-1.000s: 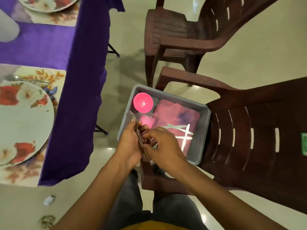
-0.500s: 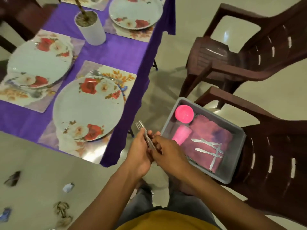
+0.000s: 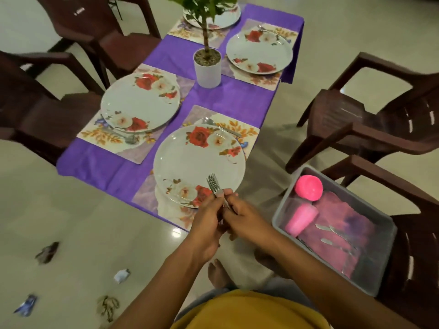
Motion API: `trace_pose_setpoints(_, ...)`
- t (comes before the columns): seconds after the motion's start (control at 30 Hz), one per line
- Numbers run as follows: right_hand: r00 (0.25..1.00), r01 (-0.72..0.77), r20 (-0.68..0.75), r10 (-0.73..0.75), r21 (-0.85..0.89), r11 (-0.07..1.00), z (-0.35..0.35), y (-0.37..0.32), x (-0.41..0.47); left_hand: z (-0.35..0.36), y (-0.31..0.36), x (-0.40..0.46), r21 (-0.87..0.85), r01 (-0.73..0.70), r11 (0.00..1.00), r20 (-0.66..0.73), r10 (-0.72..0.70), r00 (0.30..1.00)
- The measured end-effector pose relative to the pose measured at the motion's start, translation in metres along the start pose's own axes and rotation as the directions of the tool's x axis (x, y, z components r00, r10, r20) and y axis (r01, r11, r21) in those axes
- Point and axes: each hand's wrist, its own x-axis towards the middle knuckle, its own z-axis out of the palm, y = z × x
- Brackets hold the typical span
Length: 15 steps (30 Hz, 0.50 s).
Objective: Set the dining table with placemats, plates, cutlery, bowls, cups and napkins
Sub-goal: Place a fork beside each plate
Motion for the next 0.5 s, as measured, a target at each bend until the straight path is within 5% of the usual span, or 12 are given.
trace_pose_setpoints(0.5,0.996,-0.04,0.072,0.045,-0.074,0.996,0.046,-0.063,0.054,-0.075,0.034,-0.002,-0.153,-0.15,0.977,-0.143,0.129,0.981)
